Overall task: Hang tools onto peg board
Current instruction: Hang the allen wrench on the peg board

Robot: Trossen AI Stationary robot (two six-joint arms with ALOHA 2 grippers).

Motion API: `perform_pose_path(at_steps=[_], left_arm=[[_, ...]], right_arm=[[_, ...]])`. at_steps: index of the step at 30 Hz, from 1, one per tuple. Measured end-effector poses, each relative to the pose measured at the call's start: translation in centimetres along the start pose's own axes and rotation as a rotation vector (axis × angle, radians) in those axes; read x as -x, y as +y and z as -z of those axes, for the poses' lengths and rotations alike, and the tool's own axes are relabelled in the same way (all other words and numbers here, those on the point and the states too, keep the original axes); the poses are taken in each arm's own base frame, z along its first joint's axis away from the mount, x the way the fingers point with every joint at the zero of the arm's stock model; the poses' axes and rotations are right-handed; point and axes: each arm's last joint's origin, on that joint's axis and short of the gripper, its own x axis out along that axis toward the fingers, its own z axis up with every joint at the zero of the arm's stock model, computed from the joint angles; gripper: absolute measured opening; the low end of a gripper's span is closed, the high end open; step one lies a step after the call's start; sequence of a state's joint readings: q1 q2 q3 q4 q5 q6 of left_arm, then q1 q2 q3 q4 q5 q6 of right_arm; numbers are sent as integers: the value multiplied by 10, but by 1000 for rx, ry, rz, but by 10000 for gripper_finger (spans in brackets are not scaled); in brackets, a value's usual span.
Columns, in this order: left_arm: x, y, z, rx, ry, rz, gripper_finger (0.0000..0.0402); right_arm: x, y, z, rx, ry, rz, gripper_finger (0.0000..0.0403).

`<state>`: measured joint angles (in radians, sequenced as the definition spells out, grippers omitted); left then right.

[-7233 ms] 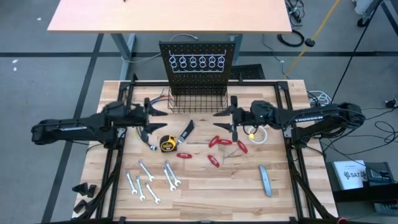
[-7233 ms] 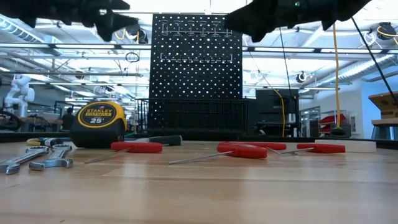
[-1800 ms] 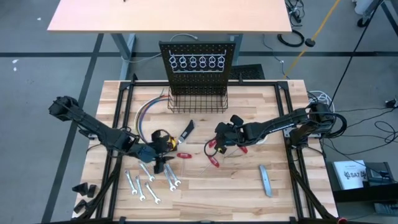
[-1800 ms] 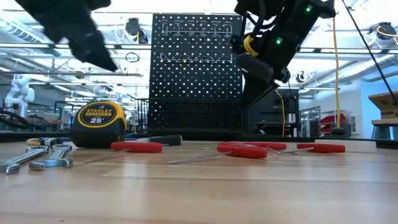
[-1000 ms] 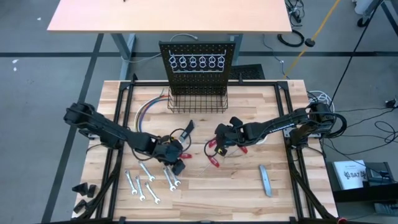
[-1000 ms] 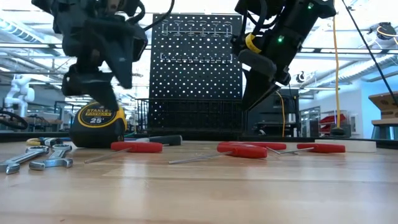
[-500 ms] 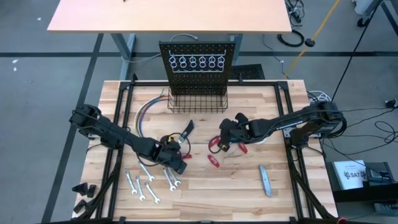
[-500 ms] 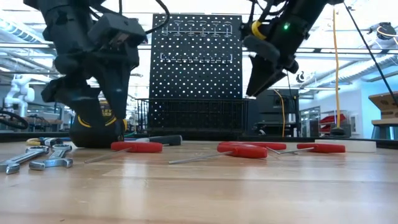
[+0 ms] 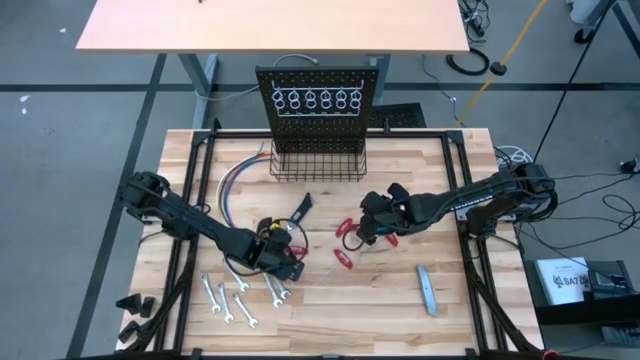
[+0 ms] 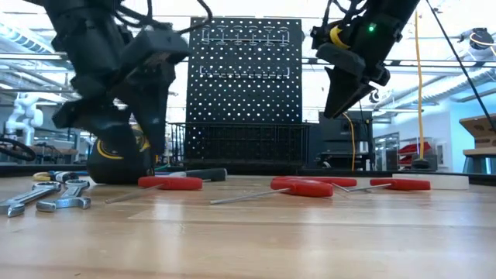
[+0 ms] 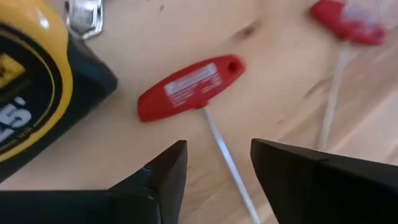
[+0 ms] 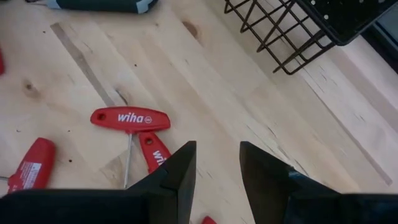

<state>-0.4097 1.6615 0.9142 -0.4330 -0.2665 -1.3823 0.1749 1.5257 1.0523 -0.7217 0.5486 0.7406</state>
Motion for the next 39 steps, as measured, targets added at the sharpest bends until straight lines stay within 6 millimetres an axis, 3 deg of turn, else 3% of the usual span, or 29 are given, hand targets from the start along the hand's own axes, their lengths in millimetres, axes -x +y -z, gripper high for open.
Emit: perform_pose_path(at_steps=[6,14,22,28,32,39], left_arm=[[-12,-3,3,1,-2,13,158],[-16,-3,4,-7,-22,7,157],[-37,-4,7,-5,-47,-17,157],[-39,-4,8,-49,-47,-20,151],[-38,-8,7,-127,-57,-23,114],[-39,-8,6,-184,-76,-43,13]], right_arm=[[0,1,-1,-8,-10,-9,114],[0,1,-1,-8,-9,-8,114],[0,1,-1,-8,-11,-7,114],[0,1,-1,-8,-12,-4,114],[0,1,-1,-8,-15,-1,114],[0,1,-1,-8,-15,-1,114]])
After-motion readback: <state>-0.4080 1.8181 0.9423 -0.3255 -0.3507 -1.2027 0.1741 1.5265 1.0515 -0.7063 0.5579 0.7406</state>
